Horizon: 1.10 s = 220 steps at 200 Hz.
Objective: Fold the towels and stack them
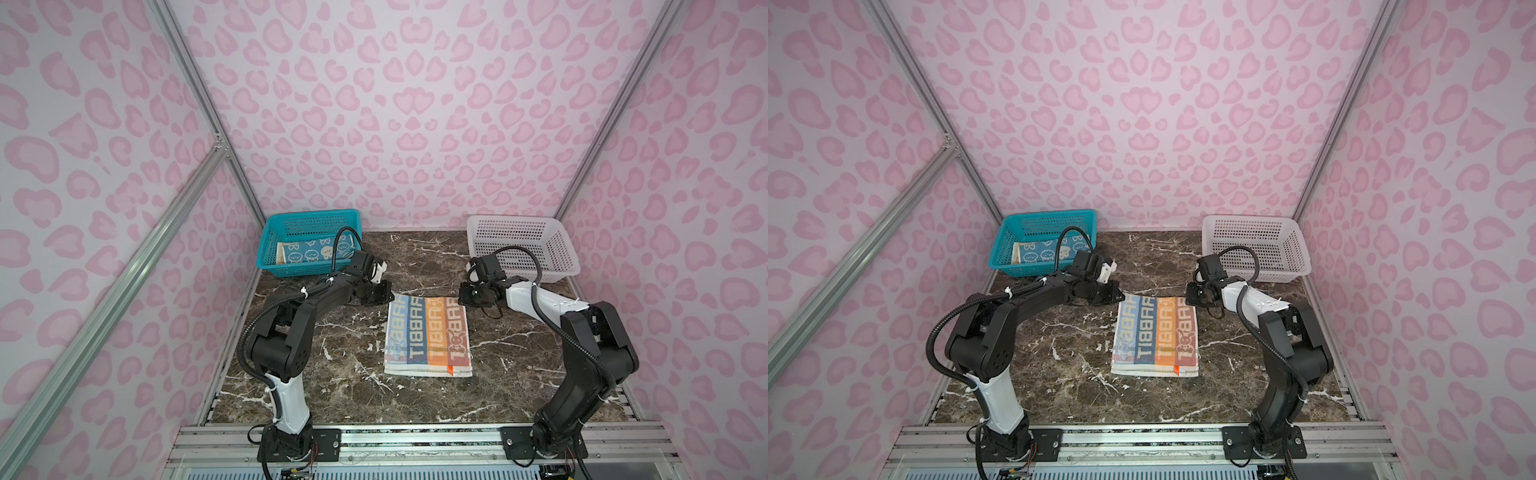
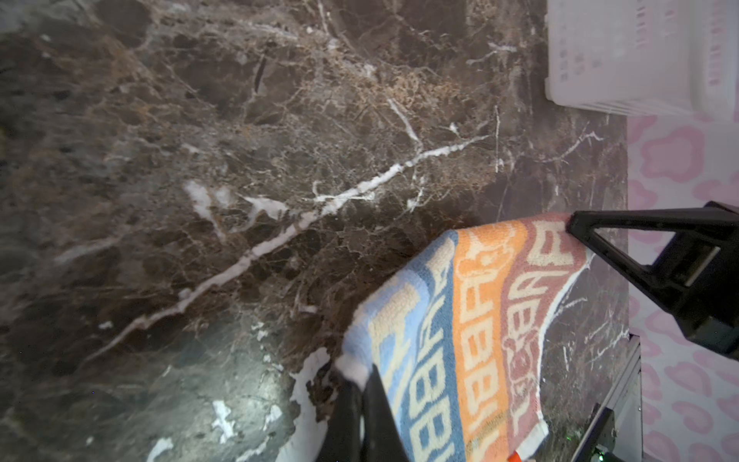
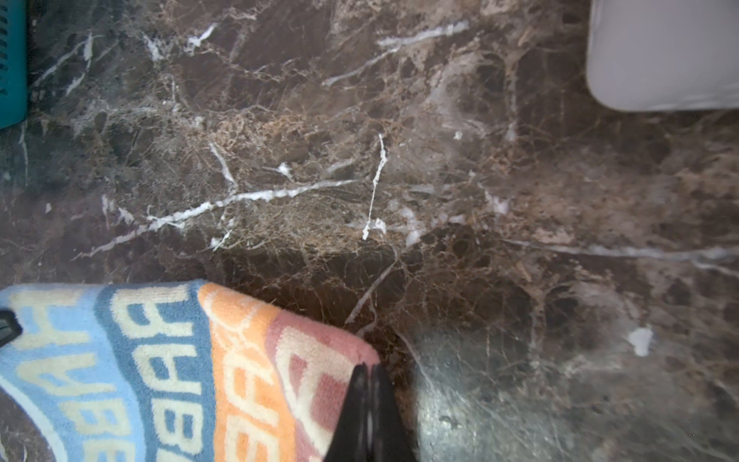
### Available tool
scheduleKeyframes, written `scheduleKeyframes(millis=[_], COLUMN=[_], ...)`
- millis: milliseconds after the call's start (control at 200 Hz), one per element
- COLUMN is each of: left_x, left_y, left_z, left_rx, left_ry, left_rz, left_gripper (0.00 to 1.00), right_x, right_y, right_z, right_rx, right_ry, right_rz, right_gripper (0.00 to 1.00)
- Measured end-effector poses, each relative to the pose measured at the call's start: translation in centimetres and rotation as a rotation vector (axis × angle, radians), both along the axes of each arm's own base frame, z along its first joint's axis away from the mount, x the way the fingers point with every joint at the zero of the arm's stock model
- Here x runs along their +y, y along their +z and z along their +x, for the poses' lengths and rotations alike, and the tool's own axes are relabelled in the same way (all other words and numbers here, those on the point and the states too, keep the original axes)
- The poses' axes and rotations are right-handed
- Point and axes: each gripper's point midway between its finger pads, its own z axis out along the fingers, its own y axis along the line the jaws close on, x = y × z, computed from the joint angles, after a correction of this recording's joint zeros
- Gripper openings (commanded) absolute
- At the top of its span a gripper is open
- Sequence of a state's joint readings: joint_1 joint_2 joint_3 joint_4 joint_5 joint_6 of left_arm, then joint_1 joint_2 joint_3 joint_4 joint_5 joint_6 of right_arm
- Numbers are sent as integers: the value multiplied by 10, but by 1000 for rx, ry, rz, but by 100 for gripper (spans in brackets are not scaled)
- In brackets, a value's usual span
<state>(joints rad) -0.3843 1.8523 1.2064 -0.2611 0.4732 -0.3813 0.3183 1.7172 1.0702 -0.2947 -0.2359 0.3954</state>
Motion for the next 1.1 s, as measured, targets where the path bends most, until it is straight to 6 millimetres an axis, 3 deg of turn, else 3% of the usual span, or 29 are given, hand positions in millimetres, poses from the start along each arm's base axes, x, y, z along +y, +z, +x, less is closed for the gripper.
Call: scheduleKeyframes(millis=[310,580,930,1100], left_x=[1,5,0,4], left_y=[2,20,26,14], left_z=[-27,-57,-97,-118], left_rx=[-4,-31,-12,32], left_ry=[-84,-128,-179,-178], left_rz=[-26,-66,-63,-48], left_gripper=[3,3,3,3], right_x=[12,9,-2,0], right_y=[11,22,7,10], right_z=[-34,-63,-108,-127], right_rx=[-32,-71,22,42], right_ry=[137,185,133,120], right_rz=[-43,-59,-41,-17], right_gripper=[0,0,0,0])
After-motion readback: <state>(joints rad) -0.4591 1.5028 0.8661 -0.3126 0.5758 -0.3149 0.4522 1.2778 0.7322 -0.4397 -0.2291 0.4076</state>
